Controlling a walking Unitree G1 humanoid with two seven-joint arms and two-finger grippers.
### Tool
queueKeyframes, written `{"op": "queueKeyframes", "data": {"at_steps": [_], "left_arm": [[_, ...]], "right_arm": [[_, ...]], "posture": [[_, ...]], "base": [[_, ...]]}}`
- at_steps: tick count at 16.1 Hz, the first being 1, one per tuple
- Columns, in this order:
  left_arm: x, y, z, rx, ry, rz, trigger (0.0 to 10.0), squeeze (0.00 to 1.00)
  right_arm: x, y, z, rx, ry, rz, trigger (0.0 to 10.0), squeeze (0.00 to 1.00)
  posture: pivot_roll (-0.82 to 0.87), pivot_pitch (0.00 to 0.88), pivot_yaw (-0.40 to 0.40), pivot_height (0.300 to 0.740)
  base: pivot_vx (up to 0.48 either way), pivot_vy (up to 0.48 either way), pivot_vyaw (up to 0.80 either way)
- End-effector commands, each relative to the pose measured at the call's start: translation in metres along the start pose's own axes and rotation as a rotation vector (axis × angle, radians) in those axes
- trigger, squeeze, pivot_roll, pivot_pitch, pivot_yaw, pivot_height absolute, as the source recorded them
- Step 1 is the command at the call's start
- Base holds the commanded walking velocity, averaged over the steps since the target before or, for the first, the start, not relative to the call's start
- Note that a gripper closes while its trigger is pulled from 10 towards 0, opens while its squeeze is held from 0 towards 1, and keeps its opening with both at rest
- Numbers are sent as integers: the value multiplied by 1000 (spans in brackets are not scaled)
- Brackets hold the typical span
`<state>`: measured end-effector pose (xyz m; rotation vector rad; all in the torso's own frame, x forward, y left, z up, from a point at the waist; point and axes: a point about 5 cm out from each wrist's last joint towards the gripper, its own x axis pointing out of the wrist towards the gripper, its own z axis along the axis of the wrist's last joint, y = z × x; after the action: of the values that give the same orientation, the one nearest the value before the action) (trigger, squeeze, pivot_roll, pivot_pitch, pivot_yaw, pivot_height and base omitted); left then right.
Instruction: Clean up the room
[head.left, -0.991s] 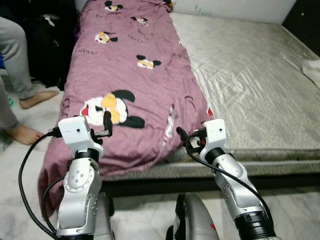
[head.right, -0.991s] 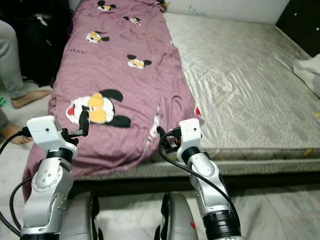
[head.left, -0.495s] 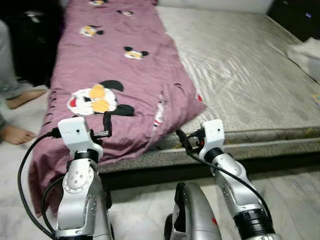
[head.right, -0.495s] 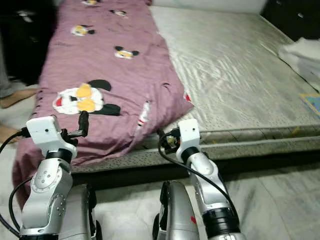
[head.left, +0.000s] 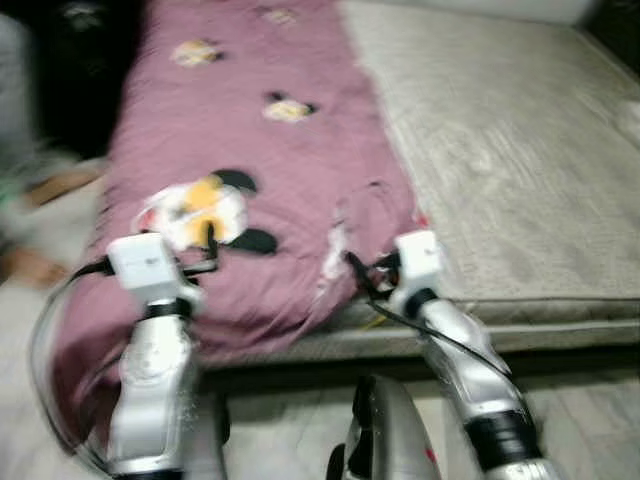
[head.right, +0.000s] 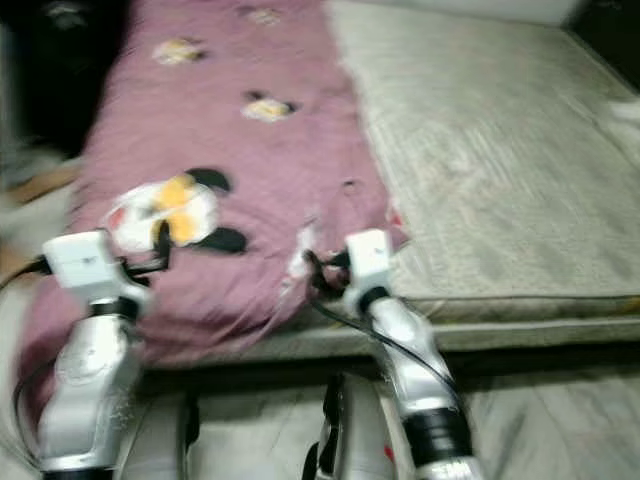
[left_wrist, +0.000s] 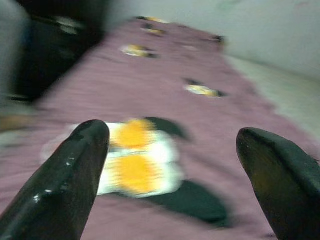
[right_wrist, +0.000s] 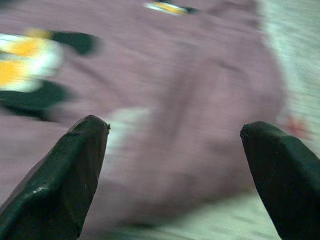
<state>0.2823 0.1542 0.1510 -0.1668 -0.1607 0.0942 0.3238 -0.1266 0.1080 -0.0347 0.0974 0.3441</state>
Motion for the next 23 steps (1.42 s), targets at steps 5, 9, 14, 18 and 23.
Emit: {"op": "queueKeyframes", "data": {"at_steps": [5,9,14,18,23], "left_arm": [[-3,1,-5,-6,35,11,10000,0],[-5,1,-4,17,26,20,10000,0],[-28,6,-2,102,42,-8,10000,0],[-51,15,5,154,66,9,10000,0],[-67,21,11,182,90,36,10000,0]], "right_arm": [[0,-1,-5,10,17,-1,10000,0],[5,-3,-3,-18,15,6,10000,0],[40,16,5,-66,97,99,10000,0],[67,46,25,-25,98,82,10000,0],[76,60,21,36,176,-67,10000,0]], "posture": [[-22,154,-123,538],[1,151,-125,538],[54,184,-110,538],[144,210,-113,538],[186,230,-111,538]], "base": [[0,0,0],[0,0,0],[0,0,0],[0,0,0],[0,0,0]]}}
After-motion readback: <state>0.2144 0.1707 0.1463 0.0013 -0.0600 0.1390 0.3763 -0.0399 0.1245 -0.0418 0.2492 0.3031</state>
